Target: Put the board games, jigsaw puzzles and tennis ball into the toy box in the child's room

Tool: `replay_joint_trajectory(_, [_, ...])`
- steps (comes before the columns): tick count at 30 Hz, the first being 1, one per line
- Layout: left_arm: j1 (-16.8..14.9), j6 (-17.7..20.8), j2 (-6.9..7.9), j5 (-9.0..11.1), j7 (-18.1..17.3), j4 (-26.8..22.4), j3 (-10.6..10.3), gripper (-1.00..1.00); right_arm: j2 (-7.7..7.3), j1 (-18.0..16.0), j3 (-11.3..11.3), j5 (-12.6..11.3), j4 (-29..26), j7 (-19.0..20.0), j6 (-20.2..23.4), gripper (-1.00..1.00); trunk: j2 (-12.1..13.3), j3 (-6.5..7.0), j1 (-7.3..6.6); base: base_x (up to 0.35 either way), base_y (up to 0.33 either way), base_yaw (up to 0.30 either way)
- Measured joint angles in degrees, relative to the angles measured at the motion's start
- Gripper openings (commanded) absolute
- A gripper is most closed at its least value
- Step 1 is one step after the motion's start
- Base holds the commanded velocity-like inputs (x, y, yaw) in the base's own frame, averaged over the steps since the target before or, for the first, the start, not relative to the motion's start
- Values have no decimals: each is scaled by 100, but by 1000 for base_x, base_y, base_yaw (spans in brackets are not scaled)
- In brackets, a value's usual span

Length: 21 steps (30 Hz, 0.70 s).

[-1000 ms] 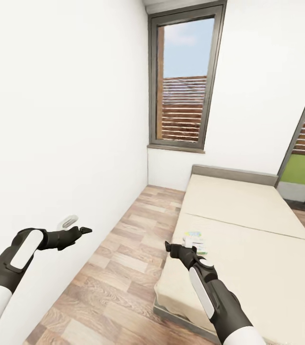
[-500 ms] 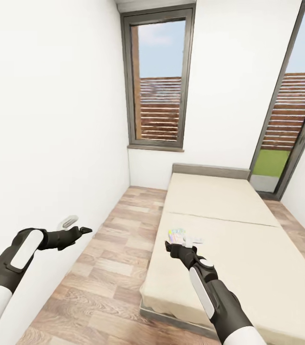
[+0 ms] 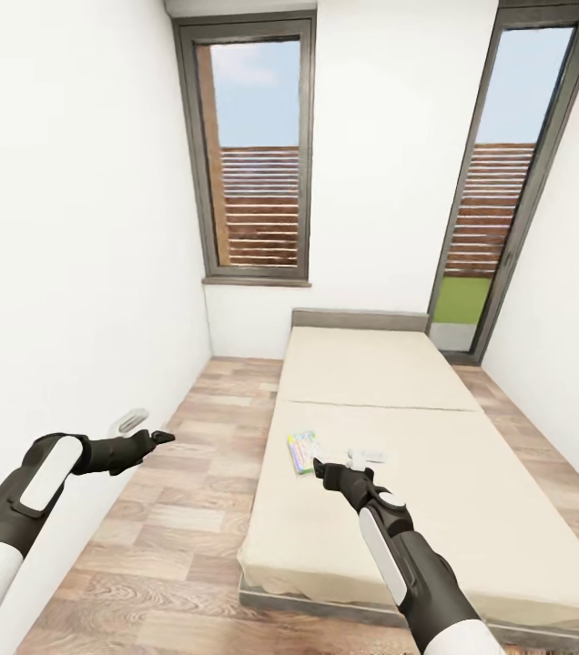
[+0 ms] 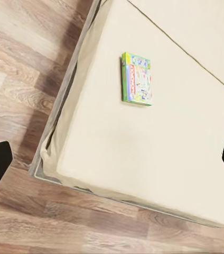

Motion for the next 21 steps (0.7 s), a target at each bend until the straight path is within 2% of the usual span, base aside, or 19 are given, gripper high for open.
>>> replay_joint_trajectory(21, [0,-9,0,0,0,0,0,100,2,0,-2,8,13,0,-6,100,0,0,0,0,0,-283])
